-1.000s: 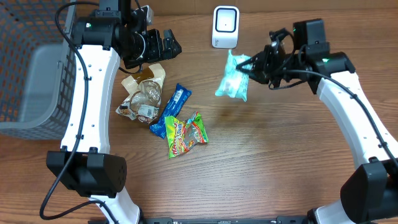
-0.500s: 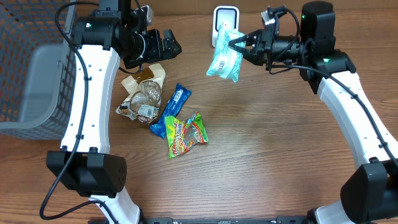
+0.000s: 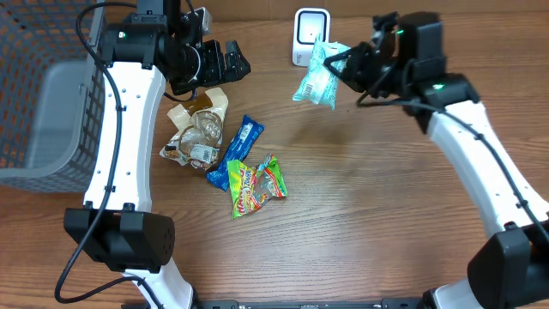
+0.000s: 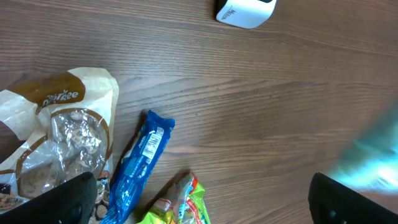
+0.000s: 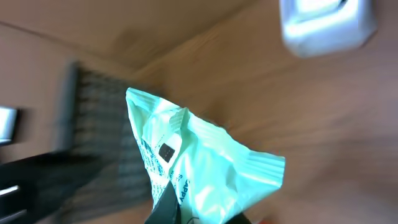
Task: Scan the item barcode
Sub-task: 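Lift the mint-green pack and carry it up to the white scanner, then hold the mint-green pack in front of the white scanner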
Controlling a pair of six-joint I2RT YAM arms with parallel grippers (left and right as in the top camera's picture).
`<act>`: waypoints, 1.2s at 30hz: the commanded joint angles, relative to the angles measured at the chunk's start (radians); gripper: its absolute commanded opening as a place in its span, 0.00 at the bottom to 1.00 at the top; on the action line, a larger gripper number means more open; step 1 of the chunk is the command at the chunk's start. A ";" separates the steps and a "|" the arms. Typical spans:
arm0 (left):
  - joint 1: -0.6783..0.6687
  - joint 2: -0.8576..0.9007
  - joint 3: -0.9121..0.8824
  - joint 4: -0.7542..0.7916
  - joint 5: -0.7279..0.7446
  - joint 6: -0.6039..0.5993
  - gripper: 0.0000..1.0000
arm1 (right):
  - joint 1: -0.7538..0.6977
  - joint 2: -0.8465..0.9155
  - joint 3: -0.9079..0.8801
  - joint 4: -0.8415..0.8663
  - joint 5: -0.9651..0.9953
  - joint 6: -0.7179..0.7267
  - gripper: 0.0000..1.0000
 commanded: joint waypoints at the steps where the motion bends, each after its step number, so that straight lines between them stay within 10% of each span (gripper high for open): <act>1: 0.005 -0.015 0.010 -0.002 -0.008 0.016 1.00 | 0.099 -0.028 0.016 0.041 0.472 -0.230 0.04; 6: 0.005 -0.015 0.010 -0.002 -0.008 0.016 1.00 | 0.197 0.048 0.016 0.224 0.821 -0.513 0.04; 20: 0.005 -0.015 0.010 -0.002 -0.008 0.016 1.00 | 0.195 0.381 0.016 0.789 0.837 -1.184 0.04; 36: 0.005 -0.015 0.010 -0.002 -0.008 0.016 1.00 | 0.115 0.570 0.016 1.183 0.662 -1.285 0.04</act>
